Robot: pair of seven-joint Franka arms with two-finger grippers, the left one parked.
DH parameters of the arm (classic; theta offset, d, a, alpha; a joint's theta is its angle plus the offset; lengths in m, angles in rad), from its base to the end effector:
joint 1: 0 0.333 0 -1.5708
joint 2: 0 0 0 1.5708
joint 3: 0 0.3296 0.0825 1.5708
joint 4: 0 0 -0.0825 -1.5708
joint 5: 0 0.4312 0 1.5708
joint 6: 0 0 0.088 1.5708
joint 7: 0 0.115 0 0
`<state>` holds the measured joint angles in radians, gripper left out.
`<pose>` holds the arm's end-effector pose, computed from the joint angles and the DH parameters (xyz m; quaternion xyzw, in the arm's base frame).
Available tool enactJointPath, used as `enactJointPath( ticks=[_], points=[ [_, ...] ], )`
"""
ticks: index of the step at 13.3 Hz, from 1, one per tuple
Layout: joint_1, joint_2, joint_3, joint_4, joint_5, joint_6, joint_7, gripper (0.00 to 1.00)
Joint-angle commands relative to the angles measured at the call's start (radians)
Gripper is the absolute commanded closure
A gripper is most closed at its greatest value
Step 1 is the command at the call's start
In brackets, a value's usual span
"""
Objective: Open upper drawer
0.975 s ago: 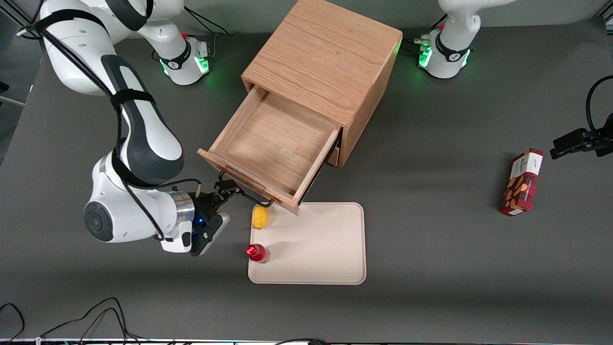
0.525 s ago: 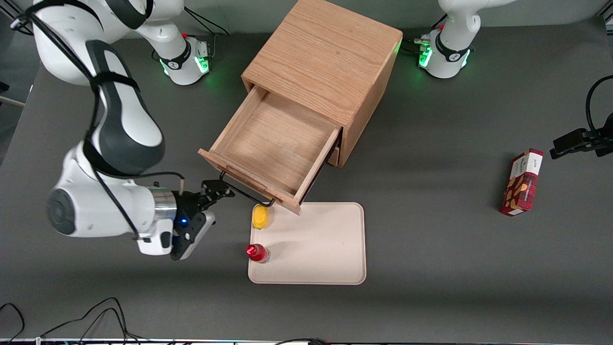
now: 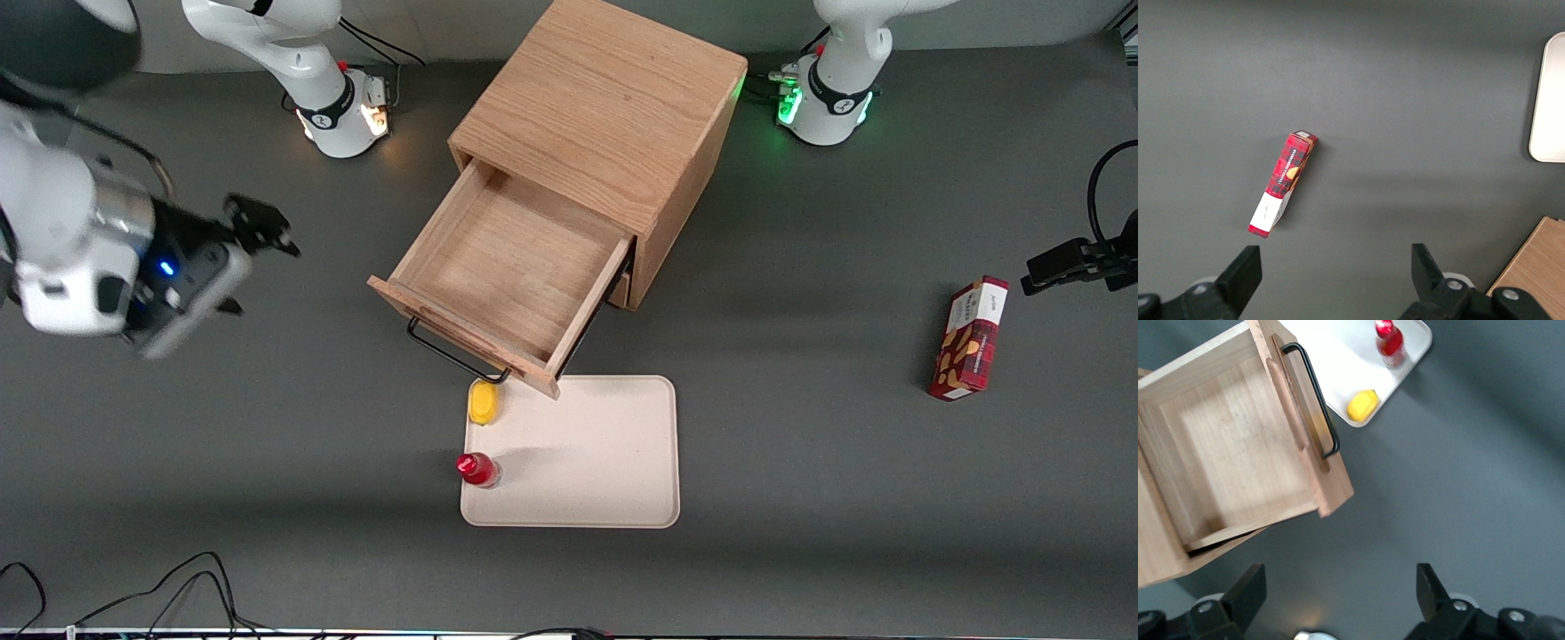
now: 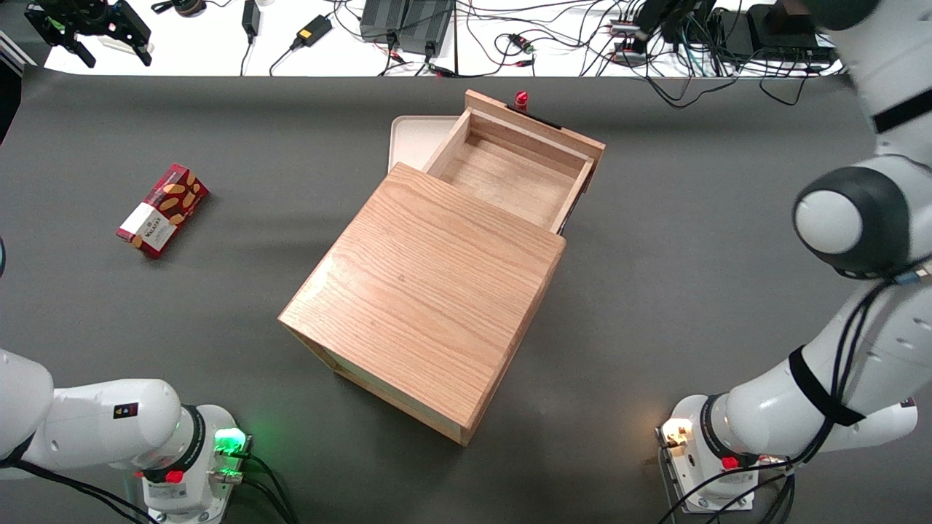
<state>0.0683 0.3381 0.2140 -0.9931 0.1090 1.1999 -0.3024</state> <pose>0.6346 0.1664 0.6792 -0.9483 -0.2989 0.0599 0.0880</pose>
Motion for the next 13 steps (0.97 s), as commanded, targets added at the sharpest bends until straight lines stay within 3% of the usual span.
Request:
enactJointPath(
  ticks=[1,3,7,10,13],
  points=[
    [0.004,-0.172,-0.044,-0.139,-0.025,-0.109,0.223,0.00],
    [0.001,-0.276,-0.059,-0.307,-0.031,-0.105,0.398,0.00],
    [-0.004,-0.546,-0.131,-0.744,-0.055,0.136,0.419,0.00],
    [-0.009,-0.532,-0.202,-0.736,-0.116,0.148,0.419,0.00],
    [-0.007,-0.486,-0.202,-0.675,-0.163,0.138,0.497,0.00]
  ],
)
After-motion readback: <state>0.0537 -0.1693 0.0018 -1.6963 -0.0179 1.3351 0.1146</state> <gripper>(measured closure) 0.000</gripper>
